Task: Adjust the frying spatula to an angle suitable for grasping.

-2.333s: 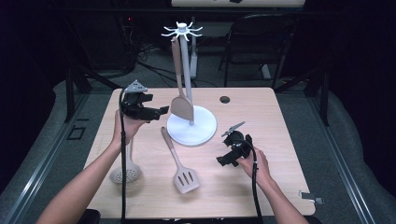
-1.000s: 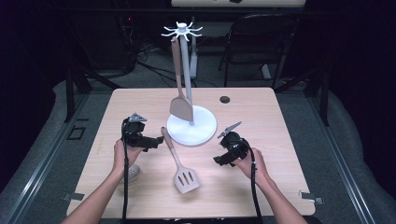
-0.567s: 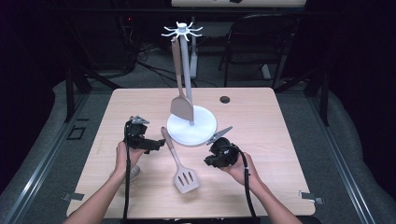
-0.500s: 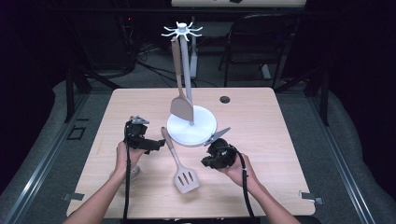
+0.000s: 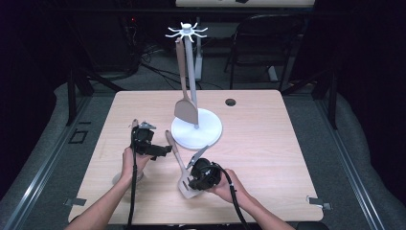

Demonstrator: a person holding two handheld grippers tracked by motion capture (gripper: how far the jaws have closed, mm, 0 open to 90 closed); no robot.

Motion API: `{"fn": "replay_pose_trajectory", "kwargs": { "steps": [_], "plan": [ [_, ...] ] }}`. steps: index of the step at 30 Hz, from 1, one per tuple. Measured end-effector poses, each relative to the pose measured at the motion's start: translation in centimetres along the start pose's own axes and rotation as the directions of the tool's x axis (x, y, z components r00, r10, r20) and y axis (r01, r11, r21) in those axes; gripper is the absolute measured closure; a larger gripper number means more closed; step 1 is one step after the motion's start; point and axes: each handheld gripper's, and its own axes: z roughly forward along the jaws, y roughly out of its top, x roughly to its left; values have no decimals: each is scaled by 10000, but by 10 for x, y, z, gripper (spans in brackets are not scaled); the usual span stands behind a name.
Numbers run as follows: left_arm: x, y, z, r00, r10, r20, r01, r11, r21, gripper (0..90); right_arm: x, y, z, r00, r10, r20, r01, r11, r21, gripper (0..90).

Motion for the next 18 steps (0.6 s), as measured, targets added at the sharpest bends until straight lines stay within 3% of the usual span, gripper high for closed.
{"fn": "replay_pose_trajectory", "kwargs": {
  "steps": [4, 8, 10, 12, 14, 18],
  "plan": [
    [0, -1, 3, 9996, -275, 70, 274, 9995, 142, 12, 2, 0, 7, 9999, -155, 47, 154, 9995, 269, 871],
    [-4, -1, 6, 9998, -177, 51, 175, 9992, 369, 22, 2, -2, 14, 9999, -122, -41, 124, 9985, 537, 871],
    [-8, -2, 10, 9999, -53, 93, 47, 9980, 637, 28, -1, -4, 22, 9994, -345, 87, 332, 9923, 1191, 867],
    [-10, -3, 14, 9999, -26, 146, 16, 9973, 733, 43, -2, -7, 28, 9999, -70, -101, 81, 9938, 1107, 869],
    [-12, -3, 17, 9997, -70, 255, 49, 9967, 815, 59, -5, -6, 28, 9998, -211, -22, 212, 9908, 1334, 870],
    [-13, -2, 24, 9990, -324, 324, 296, 9962, 814, 126, -7, -7, 28, 9998, -146, -142, 163, 9914, 1295, 874]
  ]
}}
